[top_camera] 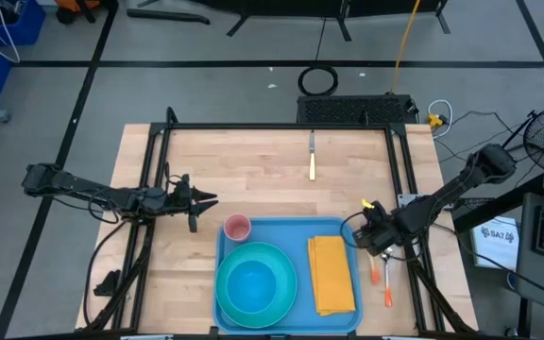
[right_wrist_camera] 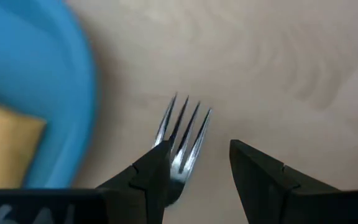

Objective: Set up tray
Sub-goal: Put the orange fork on the yellow table napkin

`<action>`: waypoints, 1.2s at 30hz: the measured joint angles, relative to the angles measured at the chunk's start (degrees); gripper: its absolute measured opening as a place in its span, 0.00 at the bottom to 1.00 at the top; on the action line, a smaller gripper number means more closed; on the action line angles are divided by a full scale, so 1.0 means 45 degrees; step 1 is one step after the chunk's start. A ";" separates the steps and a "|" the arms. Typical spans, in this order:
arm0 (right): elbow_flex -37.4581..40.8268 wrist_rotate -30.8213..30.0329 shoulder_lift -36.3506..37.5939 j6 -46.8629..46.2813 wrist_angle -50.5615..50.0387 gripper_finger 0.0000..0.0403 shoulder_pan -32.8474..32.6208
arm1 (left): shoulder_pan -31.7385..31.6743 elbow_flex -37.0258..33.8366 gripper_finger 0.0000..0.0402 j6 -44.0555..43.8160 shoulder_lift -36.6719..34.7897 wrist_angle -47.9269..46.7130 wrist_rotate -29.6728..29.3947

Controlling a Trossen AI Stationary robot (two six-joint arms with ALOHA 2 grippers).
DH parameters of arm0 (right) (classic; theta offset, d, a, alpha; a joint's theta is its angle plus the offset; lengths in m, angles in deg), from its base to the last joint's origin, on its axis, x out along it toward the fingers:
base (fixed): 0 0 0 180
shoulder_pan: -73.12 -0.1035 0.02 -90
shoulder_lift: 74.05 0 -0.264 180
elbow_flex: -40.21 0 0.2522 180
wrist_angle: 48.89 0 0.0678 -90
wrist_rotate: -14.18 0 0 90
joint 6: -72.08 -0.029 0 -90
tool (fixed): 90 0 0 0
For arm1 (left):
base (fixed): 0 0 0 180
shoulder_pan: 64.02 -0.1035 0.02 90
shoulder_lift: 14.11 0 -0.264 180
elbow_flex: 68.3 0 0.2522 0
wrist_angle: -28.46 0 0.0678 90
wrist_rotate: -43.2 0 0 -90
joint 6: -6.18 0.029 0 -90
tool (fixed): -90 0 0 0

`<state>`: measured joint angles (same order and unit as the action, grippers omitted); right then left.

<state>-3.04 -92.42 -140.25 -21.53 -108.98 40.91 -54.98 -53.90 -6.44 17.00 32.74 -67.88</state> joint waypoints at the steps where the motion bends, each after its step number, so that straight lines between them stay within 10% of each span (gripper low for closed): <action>1: 0.0000 0.0124 0.0253 0.0005 -0.0003 0.39 0.0000 | -0.0001 0.0000 0.23 0.0000 0.0000 -0.0005 0.0000; 11: -0.0004 0.1540 0.2564 -0.0007 0.1634 0.38 -0.0002 | -0.0002 0.0000 0.23 -0.0036 0.0000 -0.0005 0.0000; 20: -0.0005 0.4372 0.0657 -0.1010 0.2512 0.35 -0.0379 | -0.0001 0.0000 0.23 0.0011 -0.0003 -0.0005 0.0000; 36: -0.0063 0.3850 -0.1849 -0.1029 0.2086 0.20 -0.0382 | -0.0005 0.0000 0.23 0.0051 0.0000 -0.0030 0.0000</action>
<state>-3.33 -75.10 -148.57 -26.16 -99.59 39.19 -55.00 -53.90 -6.21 17.00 32.60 -67.88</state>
